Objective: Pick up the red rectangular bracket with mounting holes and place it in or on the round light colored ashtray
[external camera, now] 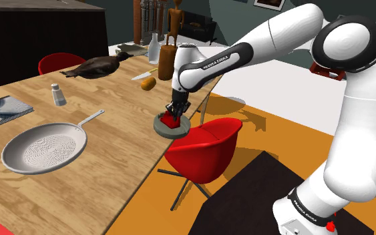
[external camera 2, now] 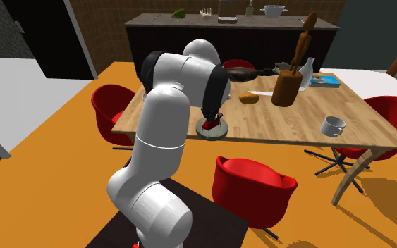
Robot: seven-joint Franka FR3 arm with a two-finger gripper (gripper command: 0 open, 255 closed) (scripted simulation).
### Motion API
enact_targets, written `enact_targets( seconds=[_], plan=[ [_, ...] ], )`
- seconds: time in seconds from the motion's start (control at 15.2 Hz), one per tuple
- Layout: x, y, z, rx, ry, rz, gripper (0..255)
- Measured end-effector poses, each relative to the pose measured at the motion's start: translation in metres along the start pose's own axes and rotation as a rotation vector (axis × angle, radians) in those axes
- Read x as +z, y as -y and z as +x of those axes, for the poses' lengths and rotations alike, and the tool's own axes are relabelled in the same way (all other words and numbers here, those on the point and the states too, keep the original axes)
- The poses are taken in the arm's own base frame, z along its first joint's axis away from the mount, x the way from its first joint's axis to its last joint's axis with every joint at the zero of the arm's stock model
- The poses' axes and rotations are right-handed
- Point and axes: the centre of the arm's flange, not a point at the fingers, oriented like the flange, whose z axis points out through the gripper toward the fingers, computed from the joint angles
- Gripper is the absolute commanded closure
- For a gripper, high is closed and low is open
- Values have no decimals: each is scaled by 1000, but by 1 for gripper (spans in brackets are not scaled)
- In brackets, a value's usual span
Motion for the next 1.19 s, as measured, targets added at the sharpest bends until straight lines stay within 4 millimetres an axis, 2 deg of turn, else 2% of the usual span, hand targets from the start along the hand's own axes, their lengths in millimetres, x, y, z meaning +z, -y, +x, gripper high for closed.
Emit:
enact_targets(
  seconds=[0.07, 0.46, 0.59, 0.73, 0.79, 1.19],
  plan=[
    [0, 0, 0, 0, 0, 0, 0],
    [4, 3, -2, -4, 4, 2, 0],
    [-12, 2, 0, -4, 4, 2, 0],
    [-37, 2, 0, -4, 3, 2, 0],
    [-42, 3, 0, -4, 3, 2, 0],
    [-47, 3, -1, -5, 4, 2, 0]
  ],
)
